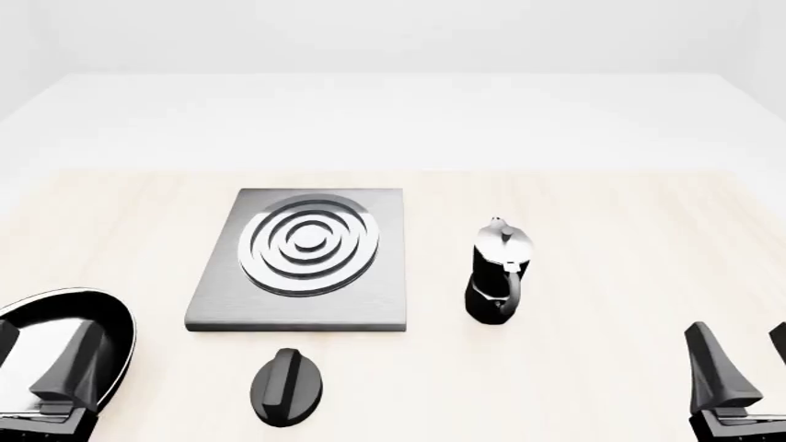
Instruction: Turn on the stove.
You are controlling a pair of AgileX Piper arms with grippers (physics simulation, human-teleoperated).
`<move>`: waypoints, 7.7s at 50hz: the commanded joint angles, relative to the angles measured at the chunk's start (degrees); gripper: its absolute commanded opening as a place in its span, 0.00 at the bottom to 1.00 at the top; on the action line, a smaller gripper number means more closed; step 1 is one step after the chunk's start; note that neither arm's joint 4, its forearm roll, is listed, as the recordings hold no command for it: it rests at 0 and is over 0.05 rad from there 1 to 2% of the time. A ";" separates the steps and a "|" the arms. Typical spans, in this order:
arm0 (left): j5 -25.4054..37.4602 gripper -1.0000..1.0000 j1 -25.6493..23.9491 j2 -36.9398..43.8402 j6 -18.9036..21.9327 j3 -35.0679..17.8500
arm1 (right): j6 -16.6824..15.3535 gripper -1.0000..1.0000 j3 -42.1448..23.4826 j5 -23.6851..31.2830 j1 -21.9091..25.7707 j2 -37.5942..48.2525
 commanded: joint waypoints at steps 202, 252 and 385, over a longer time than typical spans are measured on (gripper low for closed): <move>-30.35 1.00 -30.92 81.55 -28.42 -12.13 | 0.99 1.00 0.00 -0.21 0.01 0.18; -34.30 1.00 -25.67 85.35 -26.45 -10.94 | 1.59 1.00 0.00 -0.38 -0.20 0.12; 18.04 1.00 -10.89 -1.36 -18.86 -10.60 | 0.45 1.00 -0.25 -2.26 -0.56 -0.07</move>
